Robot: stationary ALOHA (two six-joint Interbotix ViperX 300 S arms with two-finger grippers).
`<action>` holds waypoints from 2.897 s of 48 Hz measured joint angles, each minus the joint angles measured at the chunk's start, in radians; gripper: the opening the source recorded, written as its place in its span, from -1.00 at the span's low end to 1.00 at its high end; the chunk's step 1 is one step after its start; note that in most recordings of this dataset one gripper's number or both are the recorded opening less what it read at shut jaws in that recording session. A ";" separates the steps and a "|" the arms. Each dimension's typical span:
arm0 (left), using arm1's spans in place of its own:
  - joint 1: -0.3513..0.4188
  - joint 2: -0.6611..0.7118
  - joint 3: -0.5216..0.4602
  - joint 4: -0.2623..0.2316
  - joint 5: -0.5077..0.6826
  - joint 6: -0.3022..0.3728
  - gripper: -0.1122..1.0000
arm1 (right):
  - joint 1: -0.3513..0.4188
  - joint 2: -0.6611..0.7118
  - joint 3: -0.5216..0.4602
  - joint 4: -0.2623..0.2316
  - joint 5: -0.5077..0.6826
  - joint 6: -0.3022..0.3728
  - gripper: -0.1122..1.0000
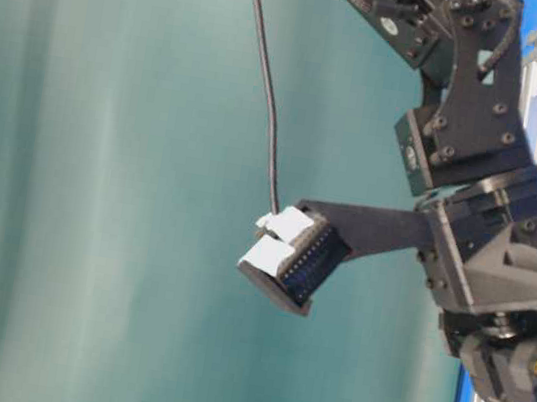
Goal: Insert the wire through the string loop located on the left side.
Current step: 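Move the left gripper down and open it beside the protruding plug, then close the left gripper on the plug end past the loop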
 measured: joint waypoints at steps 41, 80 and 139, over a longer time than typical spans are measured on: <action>-0.028 0.005 -0.015 0.012 0.032 0.003 0.79 | 0.000 0.000 0.002 -0.002 0.000 0.000 -0.81; -0.018 0.272 -0.115 0.012 0.080 0.011 0.73 | 0.003 0.000 0.002 -0.002 0.000 0.000 -0.81; -0.003 0.272 -0.123 0.012 0.087 0.021 -0.03 | 0.000 0.000 0.002 -0.002 0.000 0.000 -0.81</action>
